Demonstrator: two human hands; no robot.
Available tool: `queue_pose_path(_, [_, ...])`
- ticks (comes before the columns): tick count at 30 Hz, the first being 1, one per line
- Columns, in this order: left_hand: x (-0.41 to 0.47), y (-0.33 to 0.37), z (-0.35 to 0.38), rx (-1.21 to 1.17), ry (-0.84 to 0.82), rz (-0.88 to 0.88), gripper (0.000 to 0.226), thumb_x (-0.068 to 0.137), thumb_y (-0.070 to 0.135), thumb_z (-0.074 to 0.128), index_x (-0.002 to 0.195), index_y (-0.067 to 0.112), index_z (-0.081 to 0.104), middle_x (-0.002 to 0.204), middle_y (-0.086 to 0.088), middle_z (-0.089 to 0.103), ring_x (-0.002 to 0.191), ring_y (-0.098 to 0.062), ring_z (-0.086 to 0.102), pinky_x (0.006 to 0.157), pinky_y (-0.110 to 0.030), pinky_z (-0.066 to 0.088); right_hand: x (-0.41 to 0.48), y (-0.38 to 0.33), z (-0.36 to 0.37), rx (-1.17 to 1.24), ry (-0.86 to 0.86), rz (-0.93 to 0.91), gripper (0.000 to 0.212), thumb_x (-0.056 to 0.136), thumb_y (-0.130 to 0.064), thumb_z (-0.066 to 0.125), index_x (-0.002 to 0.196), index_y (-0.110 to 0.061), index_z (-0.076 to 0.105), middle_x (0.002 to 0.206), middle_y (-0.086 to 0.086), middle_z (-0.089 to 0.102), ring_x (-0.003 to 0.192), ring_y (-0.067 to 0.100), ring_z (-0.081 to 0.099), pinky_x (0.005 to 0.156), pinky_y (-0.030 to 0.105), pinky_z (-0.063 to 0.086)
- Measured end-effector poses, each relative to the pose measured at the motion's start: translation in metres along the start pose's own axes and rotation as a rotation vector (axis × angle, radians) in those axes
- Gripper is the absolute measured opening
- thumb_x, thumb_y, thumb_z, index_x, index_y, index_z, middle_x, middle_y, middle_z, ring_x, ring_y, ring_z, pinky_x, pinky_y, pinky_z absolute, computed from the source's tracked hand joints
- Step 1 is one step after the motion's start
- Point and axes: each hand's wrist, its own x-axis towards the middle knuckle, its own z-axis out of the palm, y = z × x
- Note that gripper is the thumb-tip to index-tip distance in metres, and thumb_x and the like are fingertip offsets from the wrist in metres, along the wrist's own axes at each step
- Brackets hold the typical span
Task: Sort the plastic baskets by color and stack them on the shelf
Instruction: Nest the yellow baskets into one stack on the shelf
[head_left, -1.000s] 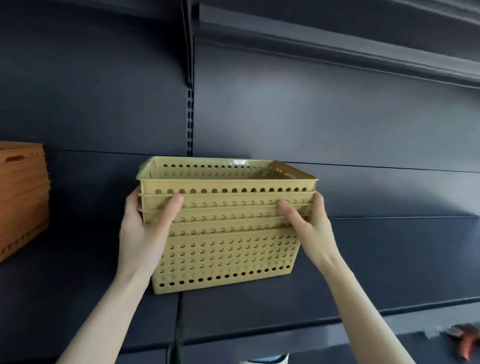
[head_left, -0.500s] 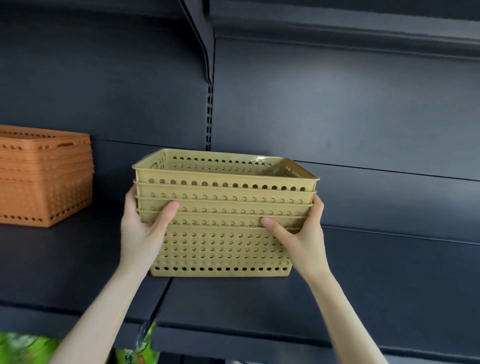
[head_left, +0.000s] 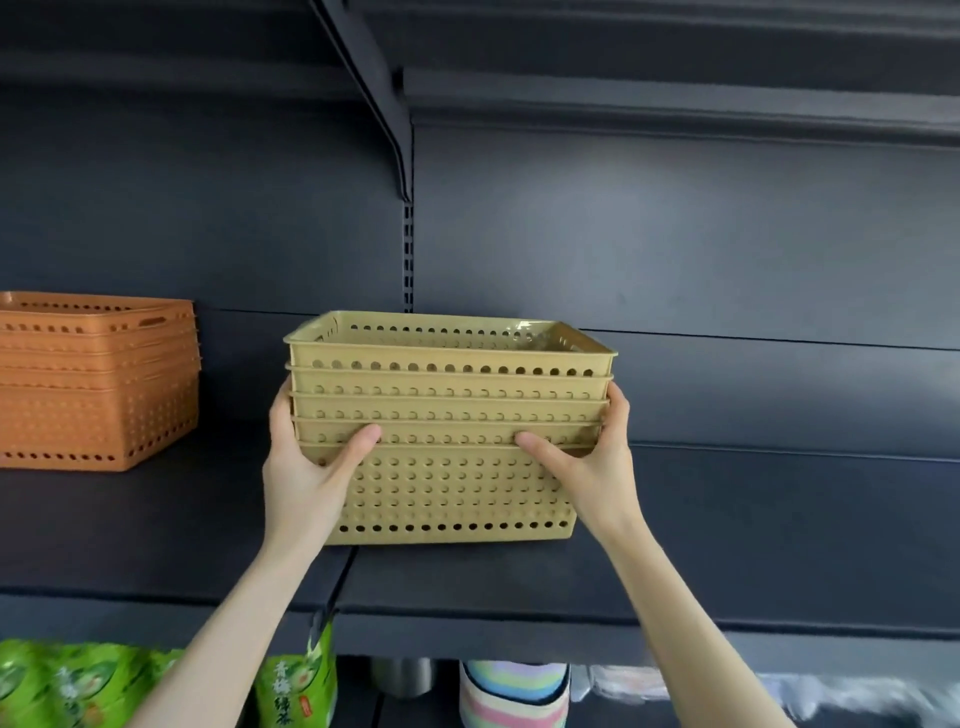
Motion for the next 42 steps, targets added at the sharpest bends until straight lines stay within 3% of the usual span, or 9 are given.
queue_pose_path(3, [-0.010,0.031,0.003,-0.023,-0.048,0.074,0.092,0.063,0.039,0.073,0.141,0.022,0.027,0.119,0.017,0.052,0.106,0.007,0.050,0.089,-0.013,0.037,-0.017,-0.019,-0.031,-0.001,0.025,-0.046,0.099,0.057,-0.034,0.087,0.134,-0.036,0.025,0.121,-0.018,0.055,0.114,0.003,0.053,0.092,0.047,0.051])
queue_pose_path(7, [-0.027,0.064,0.008,-0.064,-0.140,0.119,0.097,0.059,0.035,0.076,0.141,0.023,0.026,0.118,0.026,0.050,0.108,0.015,0.048,0.086,-0.002,0.037,-0.038,-0.042,-0.068,-0.049,0.082,-0.104,0.097,0.059,-0.023,0.087,0.135,-0.027,0.027,0.119,-0.019,0.055,0.110,-0.003,0.054,0.096,0.035,0.049])
queue_pose_path(12, [-0.071,0.104,0.047,-0.128,-0.169,0.126,0.095,0.057,0.032,0.075,0.139,0.021,0.030,0.113,0.027,0.052,0.102,0.019,0.051,0.081,-0.002,0.040,-0.072,-0.055,-0.139,-0.096,0.188,-0.112,0.100,0.050,-0.040,0.085,0.133,-0.036,0.030,0.111,-0.028,0.055,0.107,-0.004,0.054,0.094,0.032,0.048])
queue_pose_path(20, [-0.181,0.160,0.169,-0.254,-0.239,0.069,0.088,0.056,0.030,0.077,0.133,0.019,0.036,0.110,0.018,0.056,0.096,0.016,0.054,0.077,-0.001,0.040,-0.127,-0.052,-0.308,-0.203,0.310,-0.058,0.102,0.043,-0.049,0.087,0.128,-0.046,0.032,0.107,-0.037,0.055,0.105,0.002,0.057,0.092,0.046,0.050])
queue_pose_path(27, [-0.249,0.204,0.280,-0.317,-0.339,0.012,0.088,0.056,0.036,0.079,0.132,0.025,0.036,0.113,0.019,0.056,0.099,0.013,0.054,0.076,-0.003,0.042,-0.151,-0.040,-0.437,-0.241,0.380,-0.012,0.096,0.048,-0.047,0.088,0.126,-0.045,0.031,0.100,-0.042,0.054,0.097,-0.010,0.056,0.087,0.040,0.053])
queue_pose_path(30, [-0.260,0.219,0.328,-0.333,-0.383,0.018,0.087,0.057,0.034,0.078,0.132,0.028,0.034,0.116,0.016,0.057,0.104,0.010,0.054,0.081,-0.011,0.043,-0.143,-0.030,-0.482,-0.228,0.413,-0.014,0.094,0.054,-0.039,0.088,0.129,-0.039,0.031,0.101,-0.041,0.055,0.097,-0.009,0.058,0.088,0.040,0.053])
queue_pose_path(34, [-0.265,0.228,0.388,-0.362,-0.420,0.029,0.087,0.057,0.034,0.079,0.131,0.029,0.034,0.119,0.014,0.057,0.107,0.005,0.054,0.085,-0.016,0.042,-0.124,-0.013,-0.531,-0.250,0.448,-0.024,0.087,0.061,-0.024,0.086,0.125,-0.044,0.030,0.098,-0.044,0.054,0.095,-0.011,0.057,0.088,0.038,0.051])
queue_pose_path(38, [-0.269,0.227,0.461,-0.399,-0.436,0.022,0.087,0.057,0.033,0.079,0.131,0.027,0.036,0.118,0.012,0.058,0.104,0.006,0.056,0.084,-0.015,0.042,-0.092,0.015,-0.586,-0.267,0.476,-0.038,0.089,0.059,-0.029,0.086,0.127,-0.045,0.031,0.101,-0.036,0.057,0.097,-0.006,0.059,0.089,0.039,0.052])
queue_pose_path(42, [-0.263,0.229,0.538,-0.415,-0.442,0.010,0.085,0.055,0.033,0.079,0.129,0.026,0.038,0.111,0.015,0.059,0.095,0.013,0.055,0.073,-0.005,0.043,-0.045,0.040,-0.641,-0.294,0.466,-0.045,0.094,0.050,-0.044,0.083,0.127,-0.045,0.029,0.100,-0.043,0.054,0.097,-0.006,0.059,0.086,0.037,0.052])
